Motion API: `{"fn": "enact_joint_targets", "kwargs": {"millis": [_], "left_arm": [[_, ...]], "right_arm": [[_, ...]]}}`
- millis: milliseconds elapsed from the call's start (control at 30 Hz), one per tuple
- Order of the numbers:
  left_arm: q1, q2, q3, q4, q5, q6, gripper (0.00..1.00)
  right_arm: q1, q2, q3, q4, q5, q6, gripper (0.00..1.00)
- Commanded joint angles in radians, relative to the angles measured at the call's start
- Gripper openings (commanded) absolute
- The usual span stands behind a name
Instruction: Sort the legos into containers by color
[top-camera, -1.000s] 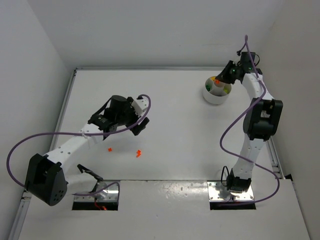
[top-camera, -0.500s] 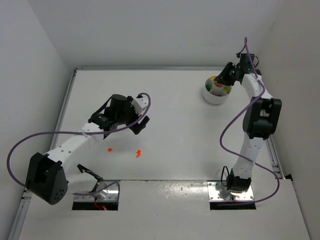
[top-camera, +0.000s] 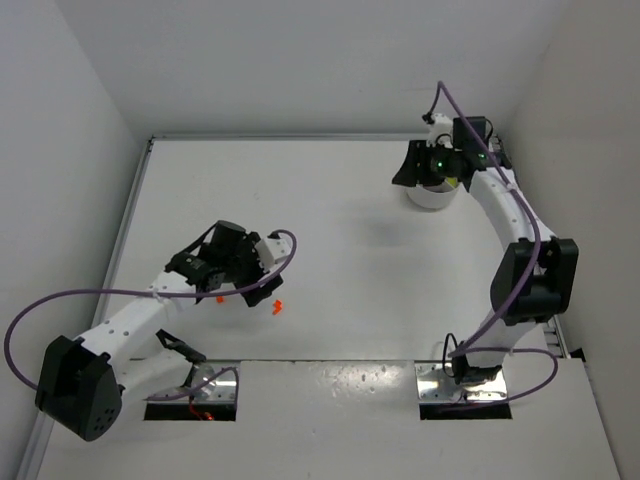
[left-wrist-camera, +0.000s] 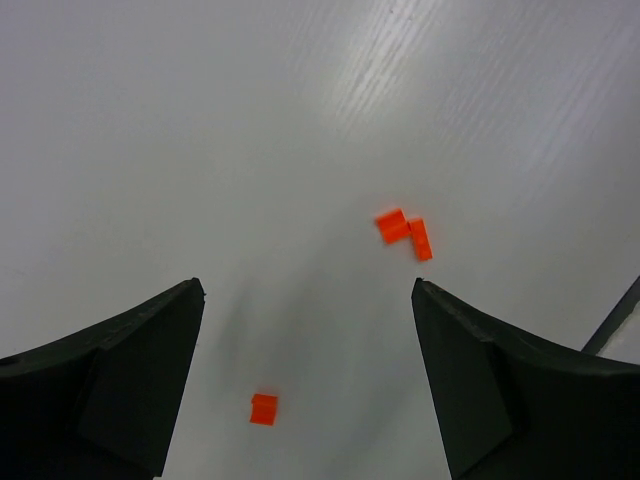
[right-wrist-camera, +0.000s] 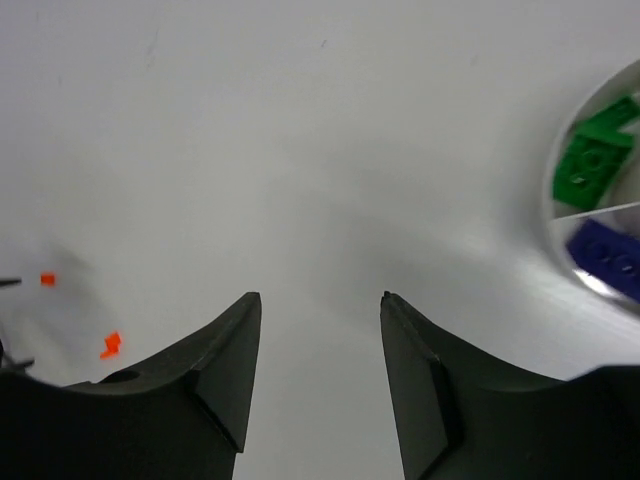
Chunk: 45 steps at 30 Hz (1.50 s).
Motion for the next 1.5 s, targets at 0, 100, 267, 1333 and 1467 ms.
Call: {"fn": "enact_joint_targets", "kwargs": {"millis": [0, 100, 267, 1333, 1467], "left_arm": [[-0.034, -0.014, -0.020, -0.018, -0.047, 0.020, 0.90], [-0.002, 0.009, -0.020, -0.044, -0.139, 0.020, 0.86], [0.125, 0.035, -0.047, -0.091, -0.305, 0.057, 0.83], [0.411, 0.228, -0.090, -0.082, -0.061, 0.428, 0.68], [0.401, 0.248, -0.090, -0.062, -0.052, 0.428, 0.66]], "right_arm": [[0.046, -0.060, -0.098, -0.032, -0.015, -0.132, 0.52], [0.095, -0.083, -0.122, -0.058, -0.015, -0.203, 0.52], [0.158, -0.092, -0.122, -0.103, 0.008, -0.318, 0.52], [0.268, 0.021, -0.033, -0.103, 0.063, -0.339, 0.52], [0.268, 0.030, -0.024, -0.103, 0.063, -0.339, 0.52]]}}
